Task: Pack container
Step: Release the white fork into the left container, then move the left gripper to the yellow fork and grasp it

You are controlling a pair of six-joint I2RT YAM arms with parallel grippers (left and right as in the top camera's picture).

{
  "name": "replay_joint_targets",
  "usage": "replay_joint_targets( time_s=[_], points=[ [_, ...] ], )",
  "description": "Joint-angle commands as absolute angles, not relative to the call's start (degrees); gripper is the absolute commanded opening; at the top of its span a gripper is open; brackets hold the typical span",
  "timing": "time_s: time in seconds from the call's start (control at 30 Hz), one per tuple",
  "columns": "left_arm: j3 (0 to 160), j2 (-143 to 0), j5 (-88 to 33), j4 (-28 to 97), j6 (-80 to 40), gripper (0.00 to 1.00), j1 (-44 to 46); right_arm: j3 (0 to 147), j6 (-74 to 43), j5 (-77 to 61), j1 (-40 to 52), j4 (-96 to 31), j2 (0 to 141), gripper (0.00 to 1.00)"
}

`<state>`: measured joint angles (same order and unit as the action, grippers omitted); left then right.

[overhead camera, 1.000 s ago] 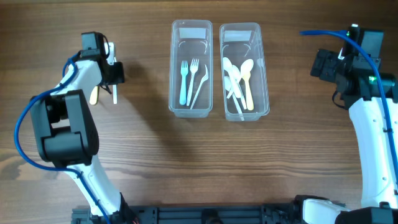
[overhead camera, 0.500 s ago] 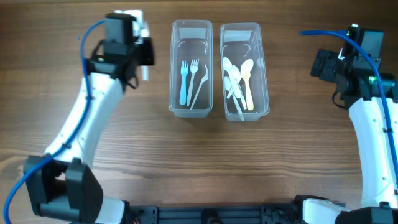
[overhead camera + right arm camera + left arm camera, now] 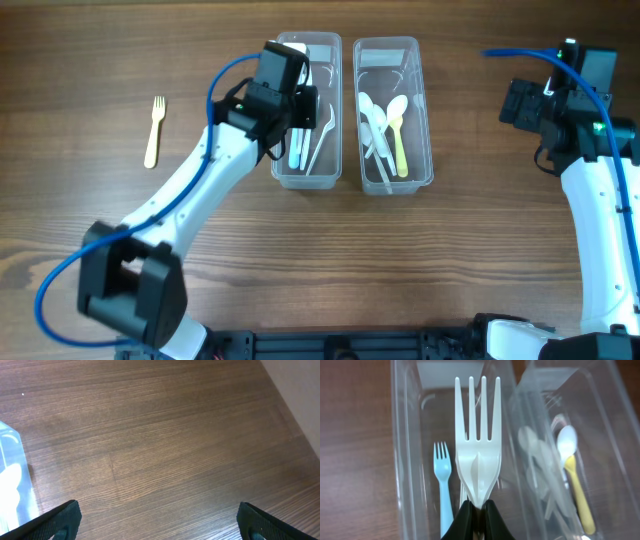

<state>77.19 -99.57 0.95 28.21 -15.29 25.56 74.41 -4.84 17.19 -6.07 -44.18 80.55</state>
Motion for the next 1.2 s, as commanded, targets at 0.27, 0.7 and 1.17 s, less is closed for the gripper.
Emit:
replay_joint_targets(
  time_s=[0.27, 0.7, 1.17],
  points=[
    [77.47, -107.02, 0.45, 24.56, -18.48, 0.46, 26.09, 75.0, -4.58, 17.96, -5.98, -44.16, 80.4, 1.0],
    [82.37, -95.96, 9.5, 33.74, -15.18, 0.47, 20.43, 75.0, -4.56, 17.96, -5.98, -44.16, 80.42, 1.0],
    [82.15, -98.24, 21.32, 41.1, -11.99, 0.45, -0.86, 75.0, -4.56, 17.96, -5.98, -44.16, 80.4, 1.0]
  ],
)
